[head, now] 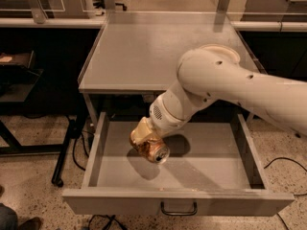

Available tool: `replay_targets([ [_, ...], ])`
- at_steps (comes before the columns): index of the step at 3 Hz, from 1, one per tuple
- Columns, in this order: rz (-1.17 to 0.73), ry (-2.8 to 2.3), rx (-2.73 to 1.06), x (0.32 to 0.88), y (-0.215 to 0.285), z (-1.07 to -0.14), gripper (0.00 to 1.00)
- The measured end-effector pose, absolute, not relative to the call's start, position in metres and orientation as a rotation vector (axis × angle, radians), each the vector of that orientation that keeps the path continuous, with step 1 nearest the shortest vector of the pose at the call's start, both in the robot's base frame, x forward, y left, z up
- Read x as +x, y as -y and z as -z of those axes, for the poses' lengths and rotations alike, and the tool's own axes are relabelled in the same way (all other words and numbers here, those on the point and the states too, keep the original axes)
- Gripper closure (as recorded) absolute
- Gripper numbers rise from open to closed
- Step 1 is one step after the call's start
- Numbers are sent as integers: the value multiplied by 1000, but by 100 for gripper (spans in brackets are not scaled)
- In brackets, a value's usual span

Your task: Place orange can into top drawer

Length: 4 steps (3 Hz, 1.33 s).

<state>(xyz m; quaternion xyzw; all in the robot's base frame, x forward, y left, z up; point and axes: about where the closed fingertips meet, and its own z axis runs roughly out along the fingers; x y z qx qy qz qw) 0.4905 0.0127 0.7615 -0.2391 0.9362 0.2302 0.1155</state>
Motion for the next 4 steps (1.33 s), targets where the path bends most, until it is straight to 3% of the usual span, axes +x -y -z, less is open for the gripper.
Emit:
replay_targets([
  [4,-703,-2807,-614,495,-6,-679,100],
])
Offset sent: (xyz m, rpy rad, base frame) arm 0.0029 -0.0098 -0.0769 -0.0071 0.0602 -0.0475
